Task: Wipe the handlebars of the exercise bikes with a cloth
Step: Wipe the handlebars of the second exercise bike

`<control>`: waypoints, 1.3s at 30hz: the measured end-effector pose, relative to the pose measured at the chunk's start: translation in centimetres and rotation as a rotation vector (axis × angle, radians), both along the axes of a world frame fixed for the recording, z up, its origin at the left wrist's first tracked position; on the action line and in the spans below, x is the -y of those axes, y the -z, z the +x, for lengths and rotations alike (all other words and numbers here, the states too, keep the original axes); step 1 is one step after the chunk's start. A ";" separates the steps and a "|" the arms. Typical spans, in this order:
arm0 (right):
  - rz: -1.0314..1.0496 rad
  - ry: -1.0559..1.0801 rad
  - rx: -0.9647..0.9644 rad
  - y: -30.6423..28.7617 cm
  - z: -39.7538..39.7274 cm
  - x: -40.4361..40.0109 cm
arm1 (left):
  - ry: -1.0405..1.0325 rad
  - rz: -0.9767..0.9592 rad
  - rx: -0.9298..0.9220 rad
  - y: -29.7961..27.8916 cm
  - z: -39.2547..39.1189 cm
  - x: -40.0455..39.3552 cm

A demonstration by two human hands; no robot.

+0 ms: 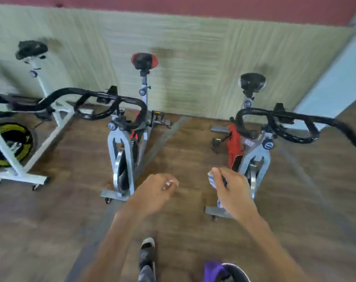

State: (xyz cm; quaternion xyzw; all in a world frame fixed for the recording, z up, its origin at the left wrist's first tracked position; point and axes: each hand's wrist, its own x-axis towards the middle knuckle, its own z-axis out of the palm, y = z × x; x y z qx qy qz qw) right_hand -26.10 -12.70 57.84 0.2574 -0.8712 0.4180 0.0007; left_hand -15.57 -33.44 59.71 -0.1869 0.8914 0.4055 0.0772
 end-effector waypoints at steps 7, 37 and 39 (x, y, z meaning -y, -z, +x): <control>-0.017 0.372 -0.109 -0.7 -4.2 2.0 | 0.354 0.007 0.025 -0.5 -11.2 2.4; -0.285 0.581 0.475 -3.7 -19.3 -1.4 | 0.401 0.366 -0.223 2.0 -30.6 -6.8; -0.343 0.618 0.472 -3.4 -18.8 -1.5 | 0.468 0.322 -0.276 1.8 -30.8 -6.7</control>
